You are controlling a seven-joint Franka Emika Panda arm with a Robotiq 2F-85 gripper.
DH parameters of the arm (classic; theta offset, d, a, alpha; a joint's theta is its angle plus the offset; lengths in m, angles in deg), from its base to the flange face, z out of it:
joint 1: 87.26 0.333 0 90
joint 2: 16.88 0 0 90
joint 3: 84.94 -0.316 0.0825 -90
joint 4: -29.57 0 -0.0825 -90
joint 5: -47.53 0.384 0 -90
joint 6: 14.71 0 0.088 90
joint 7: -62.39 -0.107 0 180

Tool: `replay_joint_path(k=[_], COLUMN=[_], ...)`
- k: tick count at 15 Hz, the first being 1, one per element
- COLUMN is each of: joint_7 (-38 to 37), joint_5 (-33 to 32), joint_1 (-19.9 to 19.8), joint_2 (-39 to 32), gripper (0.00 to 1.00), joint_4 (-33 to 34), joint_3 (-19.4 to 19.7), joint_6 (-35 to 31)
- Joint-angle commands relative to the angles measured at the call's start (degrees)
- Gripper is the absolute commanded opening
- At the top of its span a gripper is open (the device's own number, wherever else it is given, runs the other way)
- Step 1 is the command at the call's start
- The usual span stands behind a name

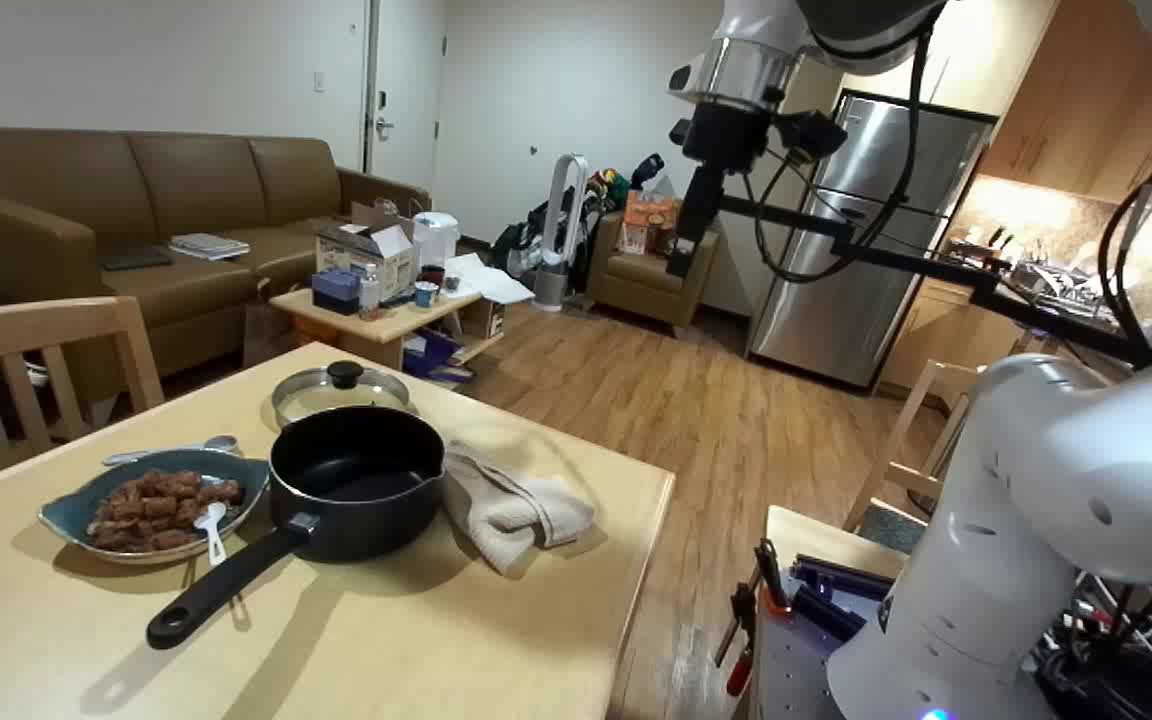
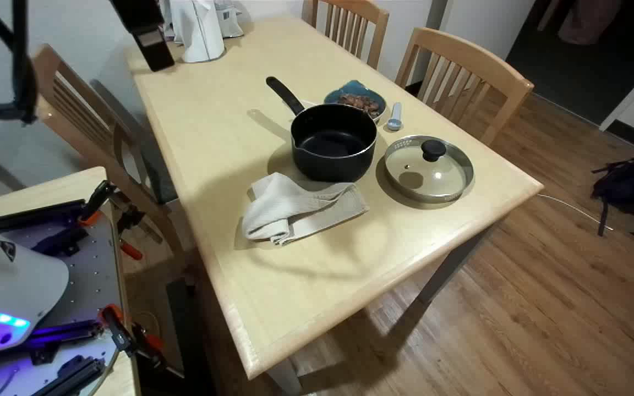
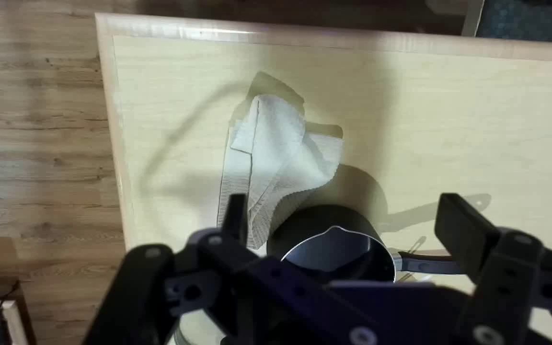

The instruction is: Put the brown towel in the black pot

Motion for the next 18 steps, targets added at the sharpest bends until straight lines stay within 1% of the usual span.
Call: replay_joint_path(k=[1, 3, 4, 7, 10, 12, 14, 15, 17, 18], joint_7=[0.34, 2.83, 5.27, 11.94, 19.02, 22.65, 24.31, 20.65, 21.8, 22.03], joint_5=[0.38, 1.81, 3.05, 4.39, 7.07, 7.99, 8.69, 7.16, 7.65, 7.68], joint_1=[-0.7, 0.62, 2.05, 5.85, 10.14, 11.83, 11.54, 9.74, 9.47, 9.34], joint_2=[-0.13, -2.38, -4.01, -9.1, -16.76, -23.12, -27.49, -22.36, -26.77, -27.75], gripper=[1.0, 1.0, 1.0, 1.0, 1.0, 1.0, 1.0, 1.0, 1.0, 1.0], joint_4=[0.14, 1.69, 2.69, 4.59, 7.07, 9.17, 10.29, 7.3, 8.9, 9.47], joint_3=[-0.56, 0.53, 1.02, 0.7, 0.74, -0.25, -1.53, -3.06, -4.07, -4.16], joint_6=[0.15, -2.66, -4.92, -13.05, -18.12, -21.51, -22.82, -21.61, -22.61, -22.62])
